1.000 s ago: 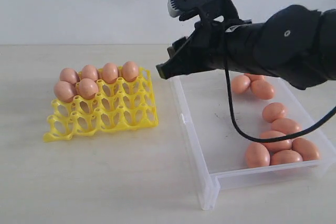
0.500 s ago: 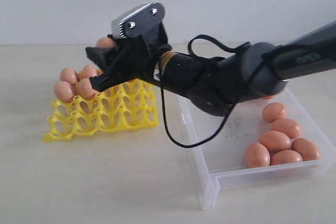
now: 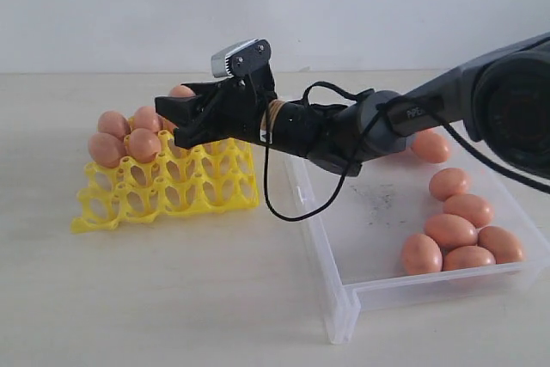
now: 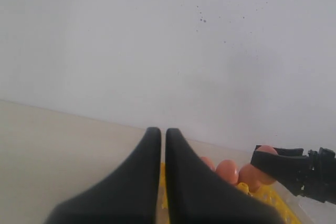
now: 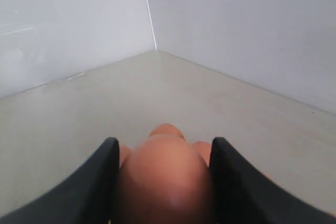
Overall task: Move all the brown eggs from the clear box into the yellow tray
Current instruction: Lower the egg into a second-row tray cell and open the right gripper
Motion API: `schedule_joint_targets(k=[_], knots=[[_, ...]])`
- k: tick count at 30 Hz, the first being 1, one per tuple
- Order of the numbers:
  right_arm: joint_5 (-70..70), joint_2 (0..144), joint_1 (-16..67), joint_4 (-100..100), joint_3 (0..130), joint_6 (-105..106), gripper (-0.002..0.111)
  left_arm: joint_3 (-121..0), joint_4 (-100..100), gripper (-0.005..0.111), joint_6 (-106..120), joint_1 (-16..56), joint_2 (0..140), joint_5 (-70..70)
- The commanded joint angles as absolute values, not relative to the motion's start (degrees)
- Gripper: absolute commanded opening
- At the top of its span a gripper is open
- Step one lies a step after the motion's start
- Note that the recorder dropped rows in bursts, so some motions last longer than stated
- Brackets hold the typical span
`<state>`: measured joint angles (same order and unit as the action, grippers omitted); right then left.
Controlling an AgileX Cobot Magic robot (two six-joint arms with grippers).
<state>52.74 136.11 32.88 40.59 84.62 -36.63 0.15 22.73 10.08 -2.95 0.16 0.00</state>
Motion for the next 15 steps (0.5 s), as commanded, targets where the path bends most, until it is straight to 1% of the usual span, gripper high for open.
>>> schedule_joint_targets(k=[1, 6, 15], knots=[[53.6, 140.1, 32.6, 42.3, 89.5, -39.7, 0.0, 0.0, 22.9, 0.004, 10.6, -2.7, 0.0, 0.0], [52.3, 143.0, 32.6, 43.8, 92.9, -42.6, 0.0, 0.0, 22.9, 0.004, 10.6, -2.7, 0.0, 0.0], [50.7, 143.5, 32.6, 44.2, 93.5, -42.7, 0.0, 0.0, 22.9, 0.004, 10.6, -2.7, 0.0, 0.0]])
